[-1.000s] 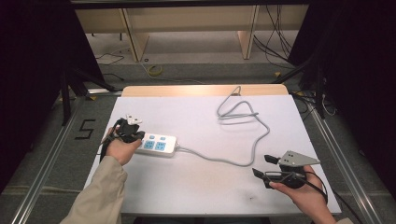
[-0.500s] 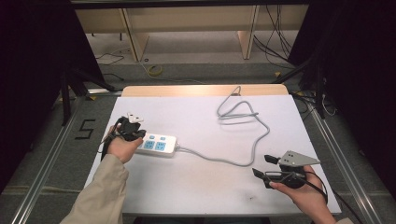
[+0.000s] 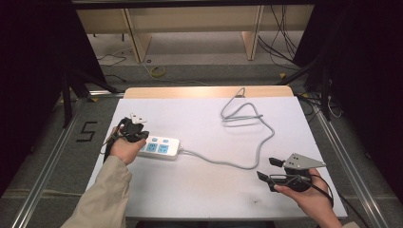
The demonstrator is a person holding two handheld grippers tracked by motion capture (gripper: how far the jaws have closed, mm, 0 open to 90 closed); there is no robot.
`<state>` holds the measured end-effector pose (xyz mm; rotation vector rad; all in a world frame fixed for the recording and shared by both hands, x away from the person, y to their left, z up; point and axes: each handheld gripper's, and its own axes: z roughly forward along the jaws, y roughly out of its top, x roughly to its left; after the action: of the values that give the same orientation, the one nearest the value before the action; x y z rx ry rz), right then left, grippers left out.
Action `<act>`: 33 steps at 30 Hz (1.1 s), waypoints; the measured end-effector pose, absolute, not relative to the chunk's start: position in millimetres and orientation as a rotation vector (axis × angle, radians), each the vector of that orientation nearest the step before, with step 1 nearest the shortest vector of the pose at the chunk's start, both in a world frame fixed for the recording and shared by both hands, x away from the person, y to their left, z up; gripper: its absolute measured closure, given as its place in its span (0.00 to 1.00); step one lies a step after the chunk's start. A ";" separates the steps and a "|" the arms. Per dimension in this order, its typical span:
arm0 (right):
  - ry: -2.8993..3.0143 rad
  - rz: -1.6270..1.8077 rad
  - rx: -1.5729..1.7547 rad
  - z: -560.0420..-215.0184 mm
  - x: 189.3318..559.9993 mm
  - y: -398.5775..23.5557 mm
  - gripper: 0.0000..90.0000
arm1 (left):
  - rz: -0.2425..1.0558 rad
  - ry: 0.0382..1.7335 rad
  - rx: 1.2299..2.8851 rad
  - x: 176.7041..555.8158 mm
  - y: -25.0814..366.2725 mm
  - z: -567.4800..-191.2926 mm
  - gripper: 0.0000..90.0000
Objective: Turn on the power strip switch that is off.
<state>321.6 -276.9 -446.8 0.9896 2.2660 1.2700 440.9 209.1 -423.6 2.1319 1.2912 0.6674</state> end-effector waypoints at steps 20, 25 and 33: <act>2.265 1.272 0.990 -447.0 321.7 -276.4 0.34 | 0.655 1.279 2.152 446.3 202.5 -424.5 1.00; 2.267 1.271 0.989 -447.0 321.6 -276.3 0.34 | 0.653 1.282 2.153 447.7 201.9 -425.7 1.00; 2.268 1.270 0.983 -447.2 321.8 -276.1 0.34 | 0.646 1.282 2.159 450.2 200.1 -426.7 1.00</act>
<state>321.8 -276.1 -447.2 0.9835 2.2677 1.2704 450.2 200.1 -426.7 2.1595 1.2818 0.6457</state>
